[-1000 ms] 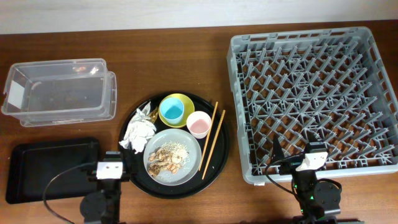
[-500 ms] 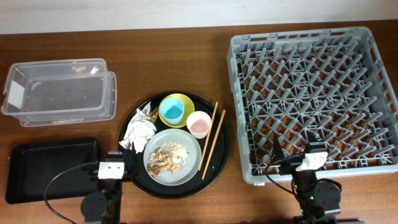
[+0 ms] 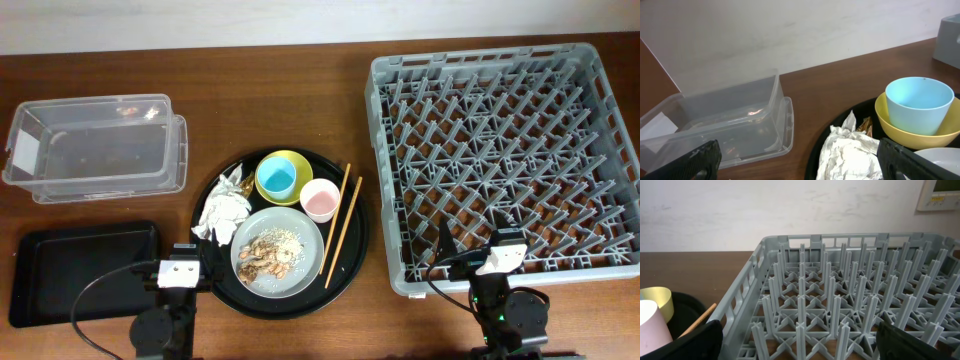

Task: Sort waste into correct bins and load items into the dishwasher rack

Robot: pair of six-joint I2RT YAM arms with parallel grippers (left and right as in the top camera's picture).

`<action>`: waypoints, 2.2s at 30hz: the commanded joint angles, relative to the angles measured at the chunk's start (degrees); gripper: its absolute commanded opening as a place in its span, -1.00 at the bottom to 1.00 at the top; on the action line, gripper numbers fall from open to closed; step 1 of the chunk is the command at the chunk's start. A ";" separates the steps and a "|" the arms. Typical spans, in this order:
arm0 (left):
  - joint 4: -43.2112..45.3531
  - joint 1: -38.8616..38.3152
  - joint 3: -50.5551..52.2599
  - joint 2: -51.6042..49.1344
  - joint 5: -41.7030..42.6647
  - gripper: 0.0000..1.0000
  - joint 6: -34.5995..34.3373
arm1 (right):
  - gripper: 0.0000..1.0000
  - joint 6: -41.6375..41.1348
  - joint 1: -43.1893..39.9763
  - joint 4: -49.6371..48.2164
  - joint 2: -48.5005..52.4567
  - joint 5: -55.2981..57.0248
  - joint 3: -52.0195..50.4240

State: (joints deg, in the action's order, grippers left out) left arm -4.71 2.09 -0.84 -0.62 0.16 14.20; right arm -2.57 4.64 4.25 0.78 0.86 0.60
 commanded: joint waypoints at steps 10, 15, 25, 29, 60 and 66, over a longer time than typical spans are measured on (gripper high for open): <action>25.42 -0.22 0.28 0.26 65.18 0.99 -30.03 | 0.97 0.46 -0.26 0.33 -0.46 0.94 -0.28; 56.96 -0.22 0.26 0.26 68.39 0.98 -30.05 | 0.97 0.46 -0.26 0.33 -0.46 0.94 -0.28; 14.51 5.79 -20.65 -4.96 53.27 0.98 -18.43 | 0.97 0.46 -0.26 0.33 -0.46 0.94 -0.28; -6.05 8.11 -38.40 -14.99 51.78 0.98 -10.88 | 0.97 0.46 -0.26 0.33 -0.46 0.94 -0.28; -54.01 -10.34 -68.70 -76.78 4.92 0.97 -19.10 | 0.97 0.46 -0.26 0.33 -0.46 0.94 -0.28; -50.88 -10.34 -68.70 -87.65 4.63 0.27 -21.55 | 0.96 0.46 -0.26 0.33 -0.46 0.94 -0.28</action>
State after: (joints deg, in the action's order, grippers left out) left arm -57.14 -7.99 -68.58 -84.38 5.54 -5.34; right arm -2.50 4.64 4.25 0.69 1.08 0.62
